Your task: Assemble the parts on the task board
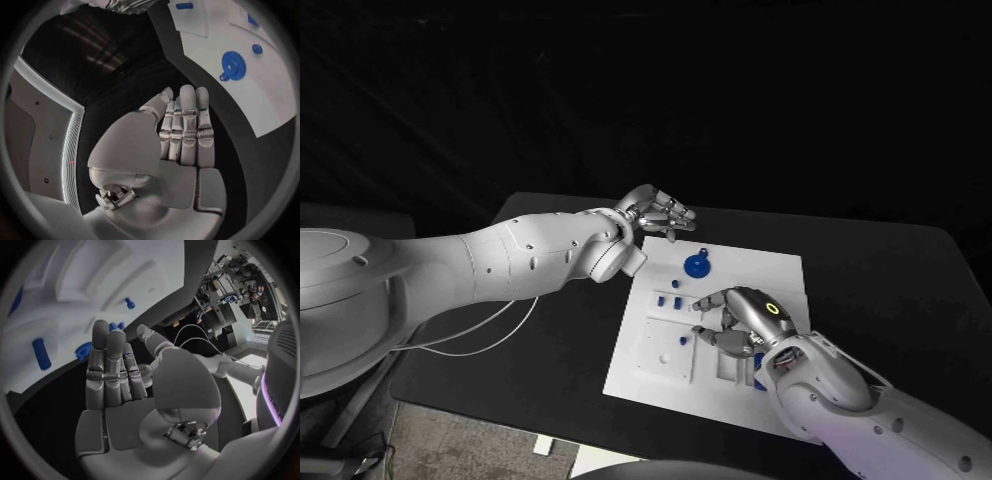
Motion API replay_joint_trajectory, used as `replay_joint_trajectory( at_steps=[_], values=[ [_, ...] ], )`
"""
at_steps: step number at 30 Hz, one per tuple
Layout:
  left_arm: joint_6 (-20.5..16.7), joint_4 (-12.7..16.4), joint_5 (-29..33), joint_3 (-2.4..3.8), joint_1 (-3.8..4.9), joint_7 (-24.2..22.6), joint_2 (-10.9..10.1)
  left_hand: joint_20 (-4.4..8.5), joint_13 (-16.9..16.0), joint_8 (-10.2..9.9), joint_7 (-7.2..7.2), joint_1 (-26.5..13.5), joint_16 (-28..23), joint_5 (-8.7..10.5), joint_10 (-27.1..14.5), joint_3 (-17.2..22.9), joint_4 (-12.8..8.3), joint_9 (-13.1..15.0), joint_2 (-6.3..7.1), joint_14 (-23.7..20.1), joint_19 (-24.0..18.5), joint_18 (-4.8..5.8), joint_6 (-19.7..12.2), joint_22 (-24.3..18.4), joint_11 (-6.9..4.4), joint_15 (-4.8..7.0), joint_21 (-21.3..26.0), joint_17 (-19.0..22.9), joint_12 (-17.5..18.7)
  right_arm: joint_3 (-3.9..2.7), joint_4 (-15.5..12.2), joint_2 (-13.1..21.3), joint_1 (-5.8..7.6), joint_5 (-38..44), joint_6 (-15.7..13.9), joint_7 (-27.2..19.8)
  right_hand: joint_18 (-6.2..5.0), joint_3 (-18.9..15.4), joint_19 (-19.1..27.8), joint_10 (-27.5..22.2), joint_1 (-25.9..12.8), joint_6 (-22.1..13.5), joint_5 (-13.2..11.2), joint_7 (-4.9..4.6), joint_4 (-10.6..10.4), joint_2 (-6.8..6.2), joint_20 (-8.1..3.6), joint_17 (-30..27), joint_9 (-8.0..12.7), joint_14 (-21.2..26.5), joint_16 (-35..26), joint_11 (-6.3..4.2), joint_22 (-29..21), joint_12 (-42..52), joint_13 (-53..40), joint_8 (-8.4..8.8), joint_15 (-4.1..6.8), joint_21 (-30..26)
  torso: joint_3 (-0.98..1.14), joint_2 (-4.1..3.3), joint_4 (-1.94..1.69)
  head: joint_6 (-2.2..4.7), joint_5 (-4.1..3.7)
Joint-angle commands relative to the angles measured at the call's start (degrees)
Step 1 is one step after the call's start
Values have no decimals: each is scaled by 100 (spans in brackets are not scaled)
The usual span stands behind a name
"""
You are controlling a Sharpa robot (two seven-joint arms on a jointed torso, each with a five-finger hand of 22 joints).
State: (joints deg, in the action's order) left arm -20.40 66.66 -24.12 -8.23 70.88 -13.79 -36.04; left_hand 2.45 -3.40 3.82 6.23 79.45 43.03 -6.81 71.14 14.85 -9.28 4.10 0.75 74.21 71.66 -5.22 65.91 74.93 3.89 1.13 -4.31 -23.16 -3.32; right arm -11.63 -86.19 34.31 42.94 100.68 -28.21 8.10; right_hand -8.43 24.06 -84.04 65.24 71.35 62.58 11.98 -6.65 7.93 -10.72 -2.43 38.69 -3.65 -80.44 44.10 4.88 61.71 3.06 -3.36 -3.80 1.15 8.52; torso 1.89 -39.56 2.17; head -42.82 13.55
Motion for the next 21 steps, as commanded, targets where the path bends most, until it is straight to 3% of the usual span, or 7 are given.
replay_joint_trajectory(
  at_steps=[1,4,8,14,16,18,21],
  values=[
    [78,7,35,3,1,-17,-6,-17,-1,-11,19,-15,-18,-29,-41,-34,15,4,-28,28,27,11,-18,74,-9,5,16,-7,-23,-154,-194,201,35,-295,79,-50,-23,228,-174,173,9,13,-16,0,11,-3,11,-8,2,13,38,-28,31,34,-2,23,13,37,-1,0,7,92,-130],
    [82,9,35,2,0,-19,-19,-17,-1,-11,19,-15,-18,-29,-41,-34,15,4,-28,28,27,11,-18,74,-9,5,16,-7,-23,-302,-319,422,125,-328,423,-6,-12,406,-170,220,13,38,26,-19,57,-28,-8,1,1,6,64,-34,81,35,-2,23,24,82,3,0,16,134,-197],
    [88,19,35,1,-5,-20,-48,-17,-1,-11,19,-15,-18,-29,-41,-34,15,4,-28,28,27,11,-18,74,-9,5,16,-7,-23,-396,-352,690,310,-284,910,110,-10,385,-118,14,-4,-166,16,26,77,-83,7,-2,6,41,59,1,122,39,-4,23,-1,94,9,-2,9,186,-295],
    [93,34,35,0,-13,-20,-85,-17,-1,-11,19,-15,-18,-29,-41,-34,15,4,-28,28,27,11,-18,74,-9,5,16,-7,-23,-437,-233,887,456,-123,1397,278,-34,-213,-71,-260,114,-392,-172,114,8,-85,76,-44,7,123,42,61,47,46,-9,23,-61,-1,14,-8,-3,206,-371],
    [97,40,35,0,-15,-19,-94,-17,-1,-11,19,-15,-18,-29,-41,-34,15,4,-28,28,27,11,-18,74,-9,5,16,-7,-23,-442,-183,915,477,-52,1593,351,-44,-386,-58,-336,161,-414,-293,123,-87,-84,101,-55,8,163,49,79,-7,43,-8,25,-81,-51,10,-11,-7,206,-392],
    [102,45,35,-1,-16,-19,-99,-17,-1,-11,19,-15,-18,-29,-41,-34,15,4,-28,28,27,11,-18,74,-9,5,16,-7,-23,-445,-130,925,489,17,1764,416,-49,-506,-20,-436,182,-550,-606,224,-212,-108,128,-70,9,231,45,106,-62,44,-9,26,-108,-111,7,-11,-6,199,-410],
    [109,50,35,-1,-18,-19,-103,-17,-1,-11,19,-15,-18,-29,-41,-34,15,4,-28,28,27,11,-18,74,-9,5,16,-7,-23,-447,-51,916,497,77,1937,471,-61,-615,-50,-479,282,-682,-742,239,-427,-158,150,-98,13,259,79,118,-149,47,-10,29,-123,-167,3,-13,-9,186,-438]
  ],
)
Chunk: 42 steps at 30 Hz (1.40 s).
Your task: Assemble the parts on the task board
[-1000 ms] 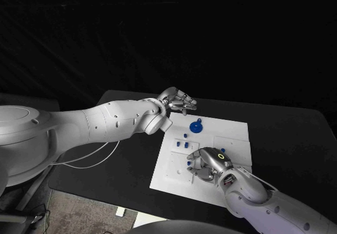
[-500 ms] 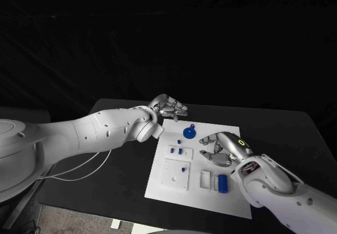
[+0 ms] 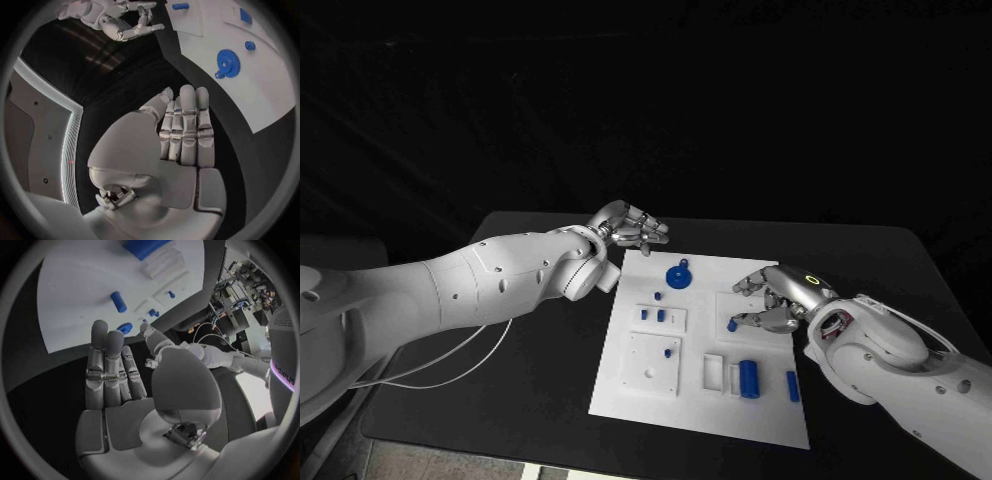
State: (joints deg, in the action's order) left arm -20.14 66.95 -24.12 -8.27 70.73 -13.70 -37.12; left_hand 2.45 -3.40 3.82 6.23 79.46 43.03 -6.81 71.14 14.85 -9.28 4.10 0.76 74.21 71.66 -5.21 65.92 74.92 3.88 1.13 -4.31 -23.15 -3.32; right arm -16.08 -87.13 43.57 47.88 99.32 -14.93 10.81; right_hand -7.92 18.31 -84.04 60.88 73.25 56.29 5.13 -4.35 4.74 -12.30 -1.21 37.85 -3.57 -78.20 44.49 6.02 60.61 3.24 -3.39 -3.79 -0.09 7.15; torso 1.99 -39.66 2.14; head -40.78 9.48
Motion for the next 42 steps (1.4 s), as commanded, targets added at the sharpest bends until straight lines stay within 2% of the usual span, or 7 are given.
replay_joint_trajectory(
  at_steps=[1,4,13,16,23,27,42],
  values=[
    [85,24,34,3,-4,-29,4,-17,-1,-11,19,-15,-18,-29,-41,-34,15,4,-29,28,27,10,-18,75,-9,5,16,-8,-23,-2,76,-19,5,229,665,212,-112,-66,-54,-44,118,-67,-66,7,-145,-8,31,-21,5,35,49,6,-59,28,-5,25,-2,-42,-6,-5,-6,-22,-35],
    [87,31,34,3,-7,-31,3,-17,-1,-11,19,-15,-18,-29,-41,-34,15,4,-29,28,27,10,-18,75,-9,5,16,-8,-23,-1,153,-53,9,255,783,227,-102,-163,-85,-27,170,-79,-79,-2,-245,8,27,-51,7,42,77,1,-116,29,-6,30,0,-65,-7,-8,-17,-37,-49],
    [88,42,34,3,-12,-32,-12,-17,-1,-11,19,-15,-18,-29,-41,-34,15,4,-29,28,27,10,-18,75,-9,5,16,-8,-23,22,343,-219,8,280,985,183,-48,-84,-128,196,145,127,-15,-77,-128,141,-25,-67,1,-1,102,-58,-123,23,-3,24,47,-29,-11,-7,-17,-66,-52],
    [91,41,34,3,-13,-32,-13,-17,-1,-11,19,-15,-18,-29,-41,-34,15,4,-29,28,27,10,-18,75,-9,5,16,-8,-23,45,378,-266,7,282,893,158,-25,174,-144,344,102,225,-118,-111,-52,201,-55,-61,2,-34,118,-91,-97,18,0,26,75,12,-14,-2,-15,-77,-50],
    [97,35,34,3,-15,-32,-11,-19,-1,-10,20,-17,-23,-27,-45,-41,11,5,-34,27,31,7,-19,70,-7,3,16,-11,-23,98,427,-357,4,283,676,84,22,1225,-169,698,-138,428,-199,-143,139,150,-124,-9,0,-125,157,-176,65,11,5,24,138,189,-16,1,-12,-86,-53],
    [102,30,34,3,-17,-32,-6,-19,-1,-10,20,-17,-23,-27,-45,-41,11,5,-34,27,31,7,-19,70,-7,3,16,-11,-23,157,452,-386,4,285,713,65,38,1507,-156,840,-162,536,-204,-156,193,178,-143,14,-4,-148,167,-217,141,17,3,15,152,249,-17,2,-13,-85,-52],
    [111,22,34,3,-21,-30,0,-21,-2,-10,20,-23,-25,-27,-46,-42,17,5,-42,29,32,6,-21,65,-7,2,18,-12,-25,321,564,-497,-10,383,735,44,74,1737,-133,1089,-182,907,-220,-165,310,340,-189,72,-8,-202,169,-280,335,18,-1,17,192,361,-11,-2,-11,-124,-45]
  ],
)
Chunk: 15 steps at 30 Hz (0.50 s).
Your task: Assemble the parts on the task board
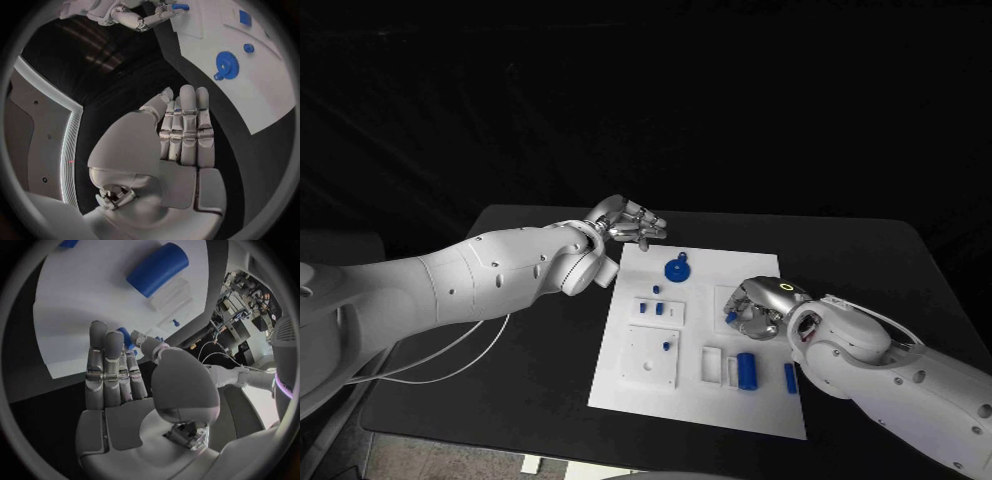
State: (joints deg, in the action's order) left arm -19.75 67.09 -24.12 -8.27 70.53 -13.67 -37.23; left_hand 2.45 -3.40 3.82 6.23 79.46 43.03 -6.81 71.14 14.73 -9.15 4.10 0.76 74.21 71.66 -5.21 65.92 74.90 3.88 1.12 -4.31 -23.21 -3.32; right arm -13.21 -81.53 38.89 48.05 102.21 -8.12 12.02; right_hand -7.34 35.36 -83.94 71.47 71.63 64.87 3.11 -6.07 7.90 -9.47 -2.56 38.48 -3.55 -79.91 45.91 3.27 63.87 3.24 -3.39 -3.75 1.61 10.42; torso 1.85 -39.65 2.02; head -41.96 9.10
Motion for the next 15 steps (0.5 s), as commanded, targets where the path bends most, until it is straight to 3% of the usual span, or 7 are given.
replay_joint_trajectory(
  at_steps=[1,10,15],
  values=[
    [72,8,34,3,-1,-32,11,-21,-1,-10,20,-24,-25,-27,-46,-29,4,5,-42,29,32,6,-21,66,-7,2,18,-6,-25,37,7,-33,-28,96,50,-77,16,32,-143,33,-23,62,-18,8,-7,63,-55,11,-12,-32,27,-7,11,18,-2,12,24,35,1,-1,1,-7,-8],
    [73,6,34,3,-2,-35,13,-21,-1,-10,20,-24,-25,-27,-46,-29,4,5,-42,29,32,6,-21,66,-7,2,18,-6,-25,72,22,-72,-39,193,-217,-4,76,3,-181,401,33,468,-25,91,79,220,-127,45,-40,-115,38,-128,89,21,-10,3,105,93,-2,2,1,-17,-19],
    [73,7,34,3,-2,-38,12,-20,-1,-10,20,-20,-25,-29,-49,-28,1,5,-41,29,35,5,-22,64,-7,3,18,-6,-24,76,2,-76,-50,254,-533,30,105,61,-209,593,48,666,-13,136,165,285,-188,73,-60,-193,50,-192,165,25,-15,-3,163,170,-3,0,0,-16,-21]
  ],
)
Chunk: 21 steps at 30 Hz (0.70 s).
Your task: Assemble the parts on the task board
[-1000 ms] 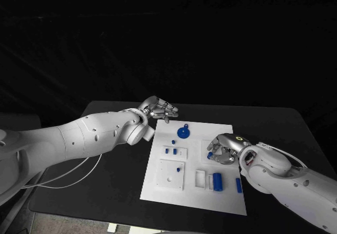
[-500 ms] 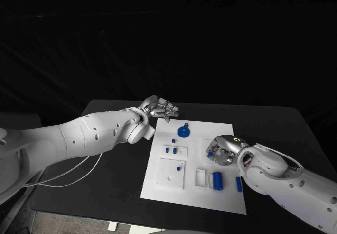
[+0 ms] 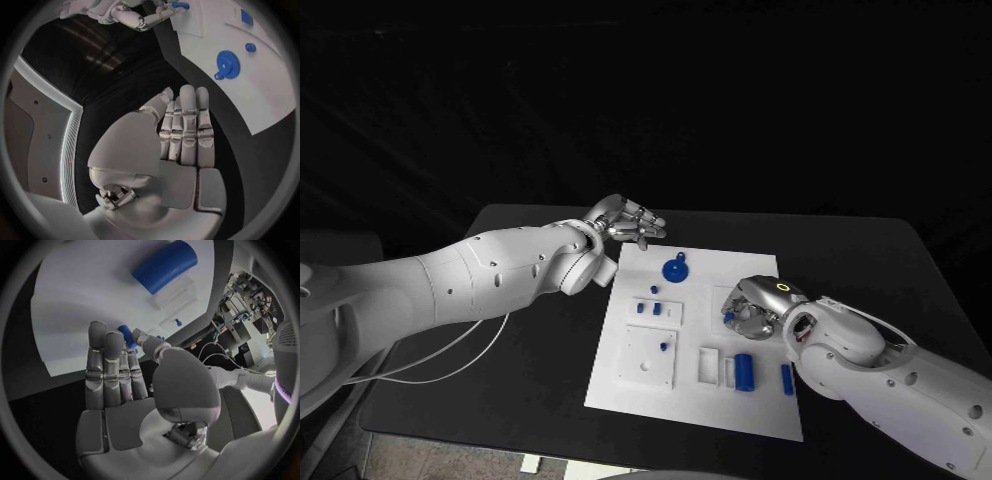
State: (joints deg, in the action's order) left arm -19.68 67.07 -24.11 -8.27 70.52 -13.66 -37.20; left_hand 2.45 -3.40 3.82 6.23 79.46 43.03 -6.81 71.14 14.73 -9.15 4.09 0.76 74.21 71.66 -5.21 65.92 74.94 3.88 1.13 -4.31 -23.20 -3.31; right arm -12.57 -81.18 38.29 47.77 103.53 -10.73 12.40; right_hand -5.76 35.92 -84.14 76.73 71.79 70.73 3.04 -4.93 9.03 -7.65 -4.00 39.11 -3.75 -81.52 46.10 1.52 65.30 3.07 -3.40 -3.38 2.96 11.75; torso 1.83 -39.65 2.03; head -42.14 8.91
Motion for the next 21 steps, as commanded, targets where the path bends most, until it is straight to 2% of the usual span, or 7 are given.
replay_joint_trajectory(
  at_steps=[1,8,12,17,21],
  values=[
    [67,9,34,4,-1,-40,9,-20,-1,-10,20,-20,-25,-29,-49,-28,1,6,-41,29,35,4,-22,61,-7,3,18,-7,-24,12,-42,-15,-25,129,-353,-7,-49,54,-199,131,23,136,-1,35,74,112,-63,20,-50,-63,37,-35,50,36,-13,-36,47,69,-1,0,0,1,-3],
    [68,6,34,4,-4,-47,4,-20,-1,-9,21,-18,-26,-33,-49,-27,-3,6,-42,30,37,3,-20,62,-6,3,16,-8,-25,7,-154,38,-35,69,-714,-35,-30,243,-179,250,-62,247,9,66,145,86,-113,79,-60,-117,6,-70,173,37,-15,-30,90,194,1,2,0,5,31],
    [66,-3,34,4,-6,-50,-3,-20,-1,-9,21,-18,-26,-33,-49,-27,-3,6,-42,30,37,3,-20,62,-6,3,16,-8,-25,-59,-267,102,-36,-40,-827,-66,-29,257,-175,258,-63,259,11,70,152,90,-116,92,-61,-118,-2,-73,186,41,-17,-34,93,202,1,4,2,-3,67],
    [65,-10,34,4,-7,-55,-8,-19,-1,-9,20,-19,-25,-35,-50,-26,-7,6,-44,32,40,2,-19,64,-6,3,15,-8,-24,-203,-456,177,-36,-258,-889,-97,-33,275,-176,271,-71,269,14,74,156,90,-126,110,-61,-122,-9,-77,199,38,-16,-32,105,210,0,4,3,-12,107],
    [65,-12,34,4,-8,-56,-9,-19,-1,-9,20,-19,-25,-35,-50,-26,-7,6,-44,32,40,2,-19,64,-6,3,15,-8,-24,-266,-629,194,-36,-493,-907,-151,-34,283,-177,275,-76,271,25,74,157,98,-129,118,-61,-122,-14,-76,202,40,-17,-33,108,212,4,3,8,-20,149]
  ],
)
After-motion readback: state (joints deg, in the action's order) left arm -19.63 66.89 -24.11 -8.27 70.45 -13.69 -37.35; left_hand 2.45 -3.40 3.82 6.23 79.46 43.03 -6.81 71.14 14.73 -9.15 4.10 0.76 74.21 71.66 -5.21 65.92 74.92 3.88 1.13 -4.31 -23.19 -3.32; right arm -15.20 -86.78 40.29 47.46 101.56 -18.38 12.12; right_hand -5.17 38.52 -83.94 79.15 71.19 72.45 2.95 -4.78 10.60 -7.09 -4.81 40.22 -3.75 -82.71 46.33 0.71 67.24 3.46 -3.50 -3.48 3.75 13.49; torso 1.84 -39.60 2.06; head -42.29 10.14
